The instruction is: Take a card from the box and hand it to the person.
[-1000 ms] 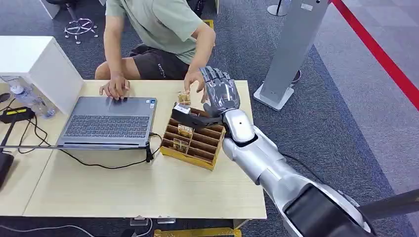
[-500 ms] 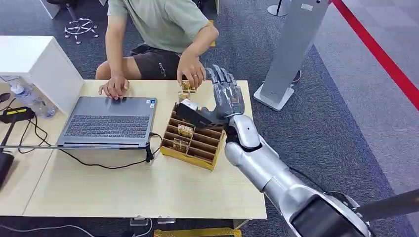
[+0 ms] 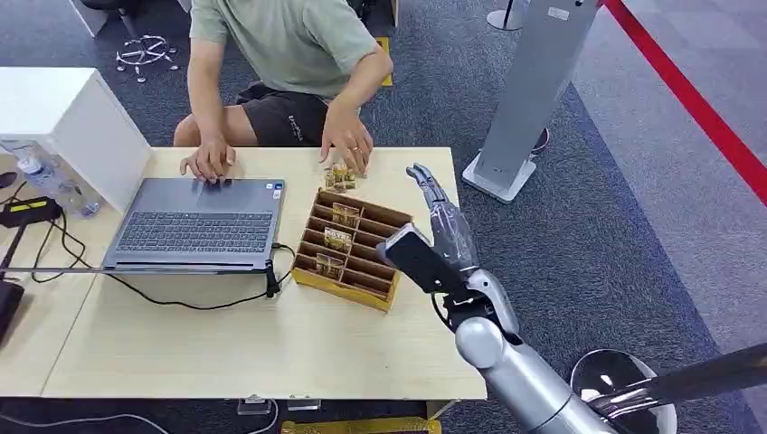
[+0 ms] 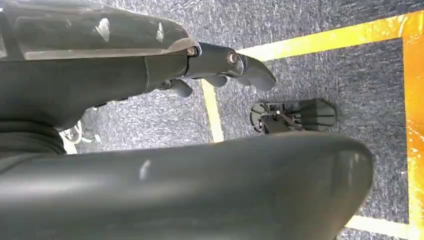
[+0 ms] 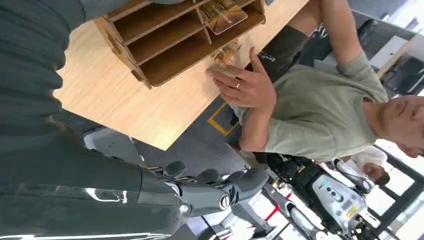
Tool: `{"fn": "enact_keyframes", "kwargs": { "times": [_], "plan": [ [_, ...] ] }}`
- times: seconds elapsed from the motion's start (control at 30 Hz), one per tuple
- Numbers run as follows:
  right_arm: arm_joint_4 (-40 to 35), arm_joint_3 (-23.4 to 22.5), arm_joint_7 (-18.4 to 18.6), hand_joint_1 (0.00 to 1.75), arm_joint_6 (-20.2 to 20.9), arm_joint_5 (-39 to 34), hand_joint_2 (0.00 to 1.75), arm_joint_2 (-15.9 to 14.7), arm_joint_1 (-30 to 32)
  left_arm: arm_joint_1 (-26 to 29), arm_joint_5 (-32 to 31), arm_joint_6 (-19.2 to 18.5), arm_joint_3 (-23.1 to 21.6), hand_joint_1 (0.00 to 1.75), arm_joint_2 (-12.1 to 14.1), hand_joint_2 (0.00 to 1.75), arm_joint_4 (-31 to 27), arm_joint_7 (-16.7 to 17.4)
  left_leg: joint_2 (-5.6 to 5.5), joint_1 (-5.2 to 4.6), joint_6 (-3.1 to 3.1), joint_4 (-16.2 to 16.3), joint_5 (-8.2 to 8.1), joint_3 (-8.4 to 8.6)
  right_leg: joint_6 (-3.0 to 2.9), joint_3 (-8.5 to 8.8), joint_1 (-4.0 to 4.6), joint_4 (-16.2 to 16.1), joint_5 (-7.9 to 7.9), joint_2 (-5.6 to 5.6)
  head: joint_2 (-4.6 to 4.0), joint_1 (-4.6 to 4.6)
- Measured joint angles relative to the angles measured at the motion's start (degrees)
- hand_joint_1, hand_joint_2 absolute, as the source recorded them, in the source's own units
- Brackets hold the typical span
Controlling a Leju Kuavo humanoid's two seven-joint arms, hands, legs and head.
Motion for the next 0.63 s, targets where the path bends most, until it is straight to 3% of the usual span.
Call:
{"fn": "enact_keyframes", "kwargs": {
  "times": [0.13, 0.27, 0.4, 0.63],
  "plan": [
    [-5.3, -2.6, -3.3, 0.0, -0.5, -4.5, 1.75, -2.4, 7.5, 0.3, 0.0, 0.2, 0.0, 0.0, 0.2, 0.0, 0.0, -0.1, -0.09, 0.0, 0.0, 0.0, -0.01, -0.11, -0.01, -0.04, 0.0, 0.0, -0.01, -0.06, 0.0, 0.37],
    [-7.1, -4.1, -6.0, 0.0, 0.2, -8.8, 1.75, -3.4, 11.9, 0.1, 0.0, 0.4, 0.1, 0.0, 0.4, 0.0, 0.0, -0.1, 0.03, 0.0, 0.0, 0.0, -0.02, -0.01, -0.01, 0.01, 0.0, 0.0, 0.0, 0.01, 0.0, 0.11],
    [-7.3, -4.9, -7.5, 0.0, 1.7, -11.0, 1.75, -3.8, 16.2, 0.2, 0.0, 0.4, 0.2, 0.0, 0.5, 0.0, 0.0, -0.1, 0.03, 0.0, -0.01, 0.0, -0.01, -0.05, -0.02, -0.02, 0.0, 0.0, 0.0, 0.02, 0.0, 0.18],
    [-6.8, -4.8, -7.3, 0.0, 1.6, -11.1, 1.75, -4.0, 18.3, 0.1, -0.2, 0.3, 0.2, 0.0, 0.6, 0.0, 0.0, -0.1, 0.02, 0.0, 0.0, 0.0, -0.01, -0.04, -0.02, 0.0, 0.0, 0.0, 0.0, 0.02, 0.0, 0.18]
  ]
}}
